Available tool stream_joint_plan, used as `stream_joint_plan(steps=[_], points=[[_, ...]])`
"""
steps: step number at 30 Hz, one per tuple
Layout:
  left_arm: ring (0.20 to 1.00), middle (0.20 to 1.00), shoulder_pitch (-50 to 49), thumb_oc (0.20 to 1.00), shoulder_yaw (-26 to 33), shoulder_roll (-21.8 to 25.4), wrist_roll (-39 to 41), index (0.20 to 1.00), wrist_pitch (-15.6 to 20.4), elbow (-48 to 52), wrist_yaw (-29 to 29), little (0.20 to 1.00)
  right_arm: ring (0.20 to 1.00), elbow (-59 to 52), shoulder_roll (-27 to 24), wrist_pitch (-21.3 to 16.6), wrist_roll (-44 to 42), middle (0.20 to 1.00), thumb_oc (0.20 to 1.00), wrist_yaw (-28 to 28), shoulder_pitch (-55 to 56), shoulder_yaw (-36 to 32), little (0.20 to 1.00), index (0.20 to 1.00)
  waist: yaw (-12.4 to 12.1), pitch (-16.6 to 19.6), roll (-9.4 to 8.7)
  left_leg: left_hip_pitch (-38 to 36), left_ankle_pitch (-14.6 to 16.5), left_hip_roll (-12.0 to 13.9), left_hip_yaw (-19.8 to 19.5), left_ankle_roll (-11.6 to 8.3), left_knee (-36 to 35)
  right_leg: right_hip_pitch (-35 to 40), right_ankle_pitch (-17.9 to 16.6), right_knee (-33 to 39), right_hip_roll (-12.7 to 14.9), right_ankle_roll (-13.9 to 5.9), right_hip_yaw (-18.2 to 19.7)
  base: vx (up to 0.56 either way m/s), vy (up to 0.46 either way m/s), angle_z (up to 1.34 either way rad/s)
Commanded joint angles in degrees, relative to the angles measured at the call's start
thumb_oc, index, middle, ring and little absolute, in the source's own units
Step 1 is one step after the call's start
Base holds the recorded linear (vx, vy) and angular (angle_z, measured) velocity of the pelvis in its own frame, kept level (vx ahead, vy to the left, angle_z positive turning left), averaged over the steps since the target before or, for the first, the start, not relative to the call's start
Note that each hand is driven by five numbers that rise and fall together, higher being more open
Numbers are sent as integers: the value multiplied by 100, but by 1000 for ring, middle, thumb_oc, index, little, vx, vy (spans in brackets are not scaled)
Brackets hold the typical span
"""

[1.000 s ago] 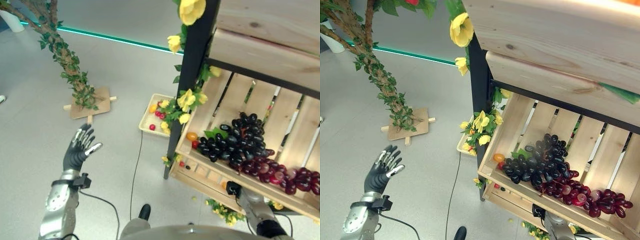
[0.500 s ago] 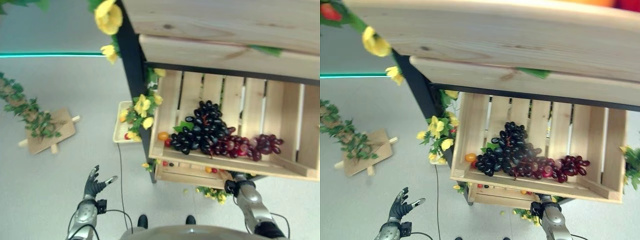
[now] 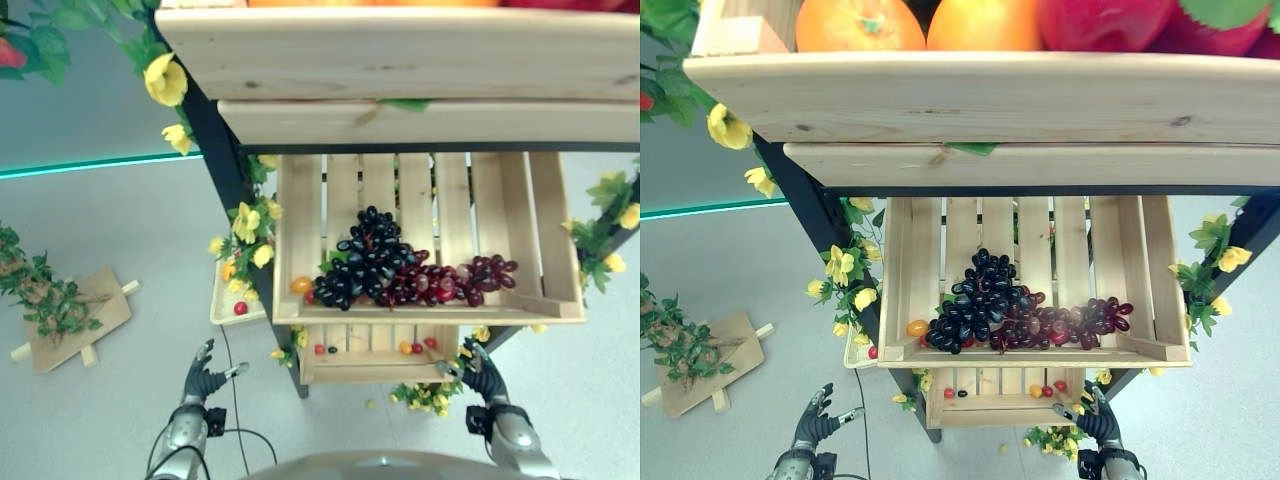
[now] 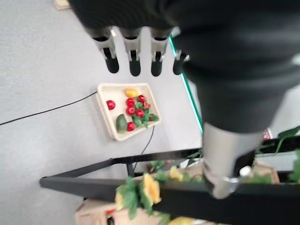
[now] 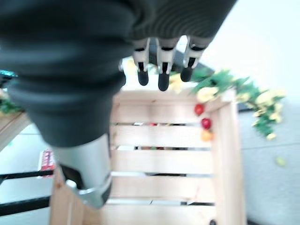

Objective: Pick up the fruits from the basket on one side to the basket on the other side

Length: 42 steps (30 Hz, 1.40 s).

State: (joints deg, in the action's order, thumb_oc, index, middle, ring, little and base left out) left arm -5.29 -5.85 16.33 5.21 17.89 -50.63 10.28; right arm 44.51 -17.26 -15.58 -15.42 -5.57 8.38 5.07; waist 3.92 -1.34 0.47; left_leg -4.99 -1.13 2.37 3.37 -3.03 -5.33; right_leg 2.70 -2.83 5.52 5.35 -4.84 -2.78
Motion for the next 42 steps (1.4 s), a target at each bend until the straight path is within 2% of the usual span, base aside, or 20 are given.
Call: stream_joint_plan(steps=[1, 6, 14, 25, 31, 32, 34, 35, 36, 37, 38, 40, 41, 42], points=[[1000, 1000, 322, 1000, 58, 76, -220, 1000, 267, -305, 116, 1000, 1000, 203, -57, -277, 226, 1000, 1000, -158, -368, 42, 1000, 1000, 59, -50, -158, 142, 460, -216, -49, 187, 389, -112, 320, -354, 224, -355, -81, 7, -41, -11], [1000, 1000, 319, 1000, 71, -9, -238, 1000, 248, -630, 186, 1000, 1000, 634, -8, -258, 373, 1000, 1000, -236, -366, 136, 1000, 1000, 53, -37, -188, 135, 446, -208, -71, 174, 378, -59, 288, -283, 198, -340, -91, 4, -22, -5], [1000, 1000, 312, 1000, 110, -21, -118, 1000, 285, -639, 203, 1000, 1000, 727, 16, -240, 331, 1000, 1000, -215, -388, 168, 1000, 1000, 56, -40, -230, 124, 458, -206, -134, 169, 388, -6, 303, -280, 183, -320, -124, 0, 0, 0], [1000, 1000, 17, 1000, 163, 75, 254, 1000, 473, 665, 109, 1000, 1000, -192, -43, -314, 353, 1000, 1000, -119, -242, 108, 1000, 1000, 4, -42, -322, 222, 554, -249, -226, 205, 597, -15, 323, -374, 218, -346, -147, -3, 3, 0], [1000, 1000, -67, 1000, 285, 219, 313, 1000, 534, 1164, 188, 1000, 1000, -558, -107, -323, 339, 1000, 1000, -56, -273, 111, 1000, 1000, -104, -282, -444, 590, 858, -469, -214, 311, 1362, -287, 302, -762, 351, -397, 46, -78, 67, -1], [1000, 1000, -93, 1000, 308, 252, 336, 1000, 553, 1303, 168, 1000, 1000, -648, -140, -336, 350, 1000, 1000, -37, -267, 106, 1000, 1000, -109, -371, -457, 700, 881, -505, -209, 330, 1473, -405, 258, -859, 366, -405, 94, -202, 117, -10], [1000, 1000, -28, 1000, 316, 352, 291, 1000, 603, 1379, 199, 1000, 1000, -776, -194, -355, 373, 1000, 1000, -23, -347, 135, 1000, 1000, -87, -557, -492, 959, 831, -569, -124, 366, 1526, -692, -143, -784, 440, -525, 206, -227, 88, -13], [1000, 1000, -27, 1000, 316, 352, 291, 1000, 603, 1379, 199, 1000, 1000, -776, -194, -355, 374, 1000, 1000, -23, -347, 135, 1000, 1000, -89, -554, -492, 962, 831, -569, -123, 366, 1527, -695, -143, -784, 440, -525, 207, -327, 69, -27], [1000, 1000, 15, 1000, 388, 510, 153, 1000, 651, 1472, 324, 1000, 1000, -878, -228, -354, 411, 1000, 1000, -31, -586, 227, 1000, 1000, -109, -652, -458, 1199, 675, -478, 123, 367, 1420, -1088, -681, -646, 578, -698, 255, -299, 48, -47], [1000, 1000, -37, 1000, 429, 591, 120, 1000, 652, 1600, 343, 1000, 1000, -980, -229, -345, 426, 1000, 1000, -37, -625, 235, 1000, 1000, -188, -651, -415, 1353, 596, -380, 214, 367, 1429, -1206, -665, -650, 586, -702, 225, -415, 81, -77], [1000, 1000, -71, 1000, 454, 652, 115, 1000, 653, 1773, 343, 1000, 1000, -1064, -236, -340, 441, 1000, 1000, 0, -615, 276, 1000, 1000, -273, -658, -382, 1441, 494, -344, 251, 377, 1388, -1102, -489, -775, 563, -679, 46, -326, 88, -112], [1000, 1000, -244, 1000, 577, 737, 78, 1000, 624, 1974, 344, 1000, 1000, -1304, -237, -335, 459, 1000, 1000, 56, -545, 319, 1000, 1000, -505, -545, -265, 1657, 255, -212, 410, 405, 1265, -722, 102, -1221, 651, -545, -488, -316, 90, -90], [1000, 1000, -336, 1000, 613, 760, 59, 1000, 635, 2030, 333, 1000, 1000, -1469, -249, -352, 484, 1000, 1000, 120, -460, 354, 1000, 1000, -596, -483, -247, 1745, 153, -166, 463, 422, 1204, -439, 310, -1454, 666, -494, -561, -211, 35, -41], [1000, 1000, -364, 1000, 610, 797, -28, 1000, 648, 2017, 335, 1000, 1000, -1590, -285, -360, 546, 1000, 1000, 186, -376, 409, 1000, 1000, -667, -391, -248, 1832, 42, -125, 508, 431, 1140, -262, 452, -1786, 630, -464, -455, -131, -9, -27]])
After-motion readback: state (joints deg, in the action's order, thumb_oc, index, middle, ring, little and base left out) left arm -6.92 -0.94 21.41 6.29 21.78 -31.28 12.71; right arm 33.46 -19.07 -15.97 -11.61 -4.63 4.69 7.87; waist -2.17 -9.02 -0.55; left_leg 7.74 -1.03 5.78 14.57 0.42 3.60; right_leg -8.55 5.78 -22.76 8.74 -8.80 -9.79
